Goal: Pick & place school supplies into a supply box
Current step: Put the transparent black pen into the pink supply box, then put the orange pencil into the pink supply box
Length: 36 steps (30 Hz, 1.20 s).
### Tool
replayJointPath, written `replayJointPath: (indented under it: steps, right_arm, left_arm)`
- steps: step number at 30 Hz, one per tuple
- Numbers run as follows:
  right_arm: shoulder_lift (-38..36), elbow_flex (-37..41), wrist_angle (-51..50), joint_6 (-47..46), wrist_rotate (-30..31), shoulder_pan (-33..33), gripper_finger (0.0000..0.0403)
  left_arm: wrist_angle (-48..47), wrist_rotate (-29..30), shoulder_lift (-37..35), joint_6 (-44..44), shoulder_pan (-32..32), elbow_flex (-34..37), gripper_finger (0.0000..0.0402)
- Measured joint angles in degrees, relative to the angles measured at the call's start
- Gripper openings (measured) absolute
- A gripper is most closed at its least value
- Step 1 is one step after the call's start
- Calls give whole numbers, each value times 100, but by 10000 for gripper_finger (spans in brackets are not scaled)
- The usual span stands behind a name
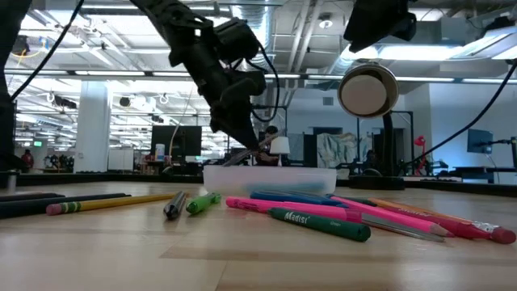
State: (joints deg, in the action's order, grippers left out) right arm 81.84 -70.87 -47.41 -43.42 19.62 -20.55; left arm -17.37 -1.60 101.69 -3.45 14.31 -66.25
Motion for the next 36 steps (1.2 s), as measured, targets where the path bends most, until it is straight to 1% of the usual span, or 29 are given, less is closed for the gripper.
replayJointPath:
  steps: [3, 8, 12, 15, 21, 23, 26, 28, 33, 36]
  right_arm:
    - [0, 0, -106, -179, 7, -105, 120]
    - [0, 0, -234, -475, 42, -287, 120]
    - [0, 0, -318, -740, 173, -393, 120]
    - [0, 0, -441, -1155, 176, -468, 120]
    - [0, 203, -503, -2534, 143, -656, 120]
    - [-2, 299, -436, -2999, 142, -734, 120]
    - [-2, 534, -205, -3718, 127, -826, 120]
    - [0, 647, -3, -4073, 131, -883, 120]
    - [0, 937, 779, -4347, 163, -945, 120]
    - [26, 1044, 1000, -4491, 246, -945, 120]
  left_arm:
    - [-269, 246, 83, 155, 2, -213, 32]
    - [-324, 343, 75, 324, 14, -359, 86]
    - [-311, 184, 75, 314, 20, -394, 122]
    - [-358, -103, 62, 237, 20, -394, 136]
    - [-605, -1010, -228, 52, -14, -392, 139]
    - [-829, -1165, -382, 6, -88, -392, 137]
    - [-1136, -1124, -656, 35, -258, -392, 135]
    - [-1306, -980, -856, 96, -374, -392, 135]
    - [-1554, -554, -1309, 136, -606, -390, 135]
    - [-1682, -371, -1545, 144, -699, -389, 135]
